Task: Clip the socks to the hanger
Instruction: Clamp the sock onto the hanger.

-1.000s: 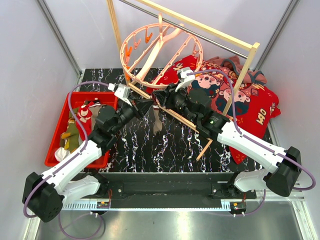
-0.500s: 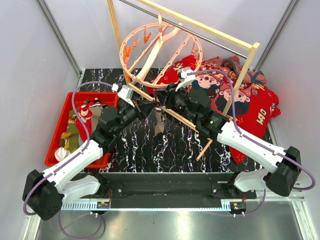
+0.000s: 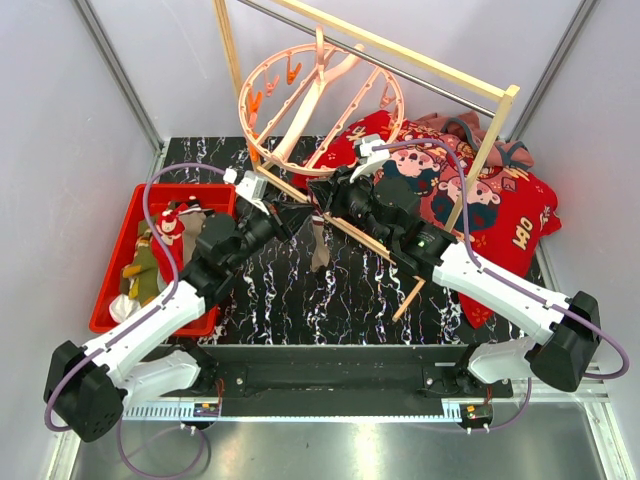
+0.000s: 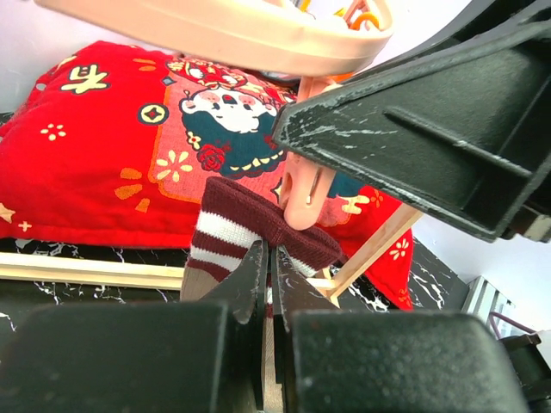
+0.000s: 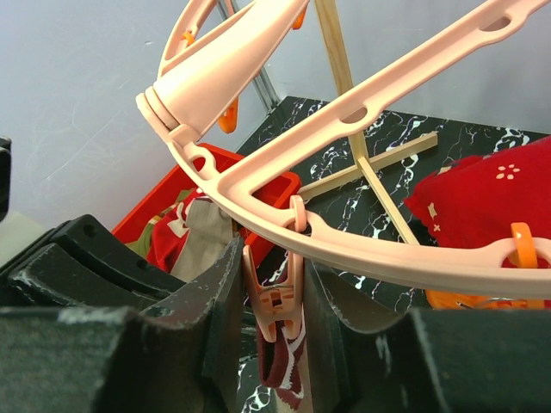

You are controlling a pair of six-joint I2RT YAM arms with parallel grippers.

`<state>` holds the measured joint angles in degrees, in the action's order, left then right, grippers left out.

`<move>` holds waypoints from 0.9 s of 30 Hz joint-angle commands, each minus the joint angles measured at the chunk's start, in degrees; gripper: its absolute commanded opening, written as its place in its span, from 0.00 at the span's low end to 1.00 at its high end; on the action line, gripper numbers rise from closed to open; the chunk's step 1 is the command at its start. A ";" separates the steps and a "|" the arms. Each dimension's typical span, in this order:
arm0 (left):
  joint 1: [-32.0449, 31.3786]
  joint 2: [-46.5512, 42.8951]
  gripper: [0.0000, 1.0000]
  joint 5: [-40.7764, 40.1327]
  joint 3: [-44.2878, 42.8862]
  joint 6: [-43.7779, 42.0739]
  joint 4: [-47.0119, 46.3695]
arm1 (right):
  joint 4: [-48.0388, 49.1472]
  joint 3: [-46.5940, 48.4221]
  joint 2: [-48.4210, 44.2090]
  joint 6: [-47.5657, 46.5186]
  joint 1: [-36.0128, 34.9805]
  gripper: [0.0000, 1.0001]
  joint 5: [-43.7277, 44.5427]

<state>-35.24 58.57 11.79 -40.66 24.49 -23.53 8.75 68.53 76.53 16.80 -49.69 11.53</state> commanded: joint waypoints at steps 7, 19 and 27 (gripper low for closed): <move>-0.26 -2.76 0.00 -1.95 -2.05 -0.94 -1.96 | 2.58 -0.07 -0.86 -1.15 0.30 0.02 2.53; -0.44 -1.00 0.00 -1.16 -3.98 -0.94 -2.05 | 2.94 0.29 -0.60 1.40 0.38 0.02 -0.37; -0.79 -1.17 0.00 -1.51 -5.13 -1.55 -1.43 | 2.94 0.29 0.02 2.62 0.38 0.02 -0.72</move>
<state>-35.57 57.56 10.72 -42.50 24.03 -22.28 9.17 68.42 76.53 18.11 -49.69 12.27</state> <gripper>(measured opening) 0.008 0.348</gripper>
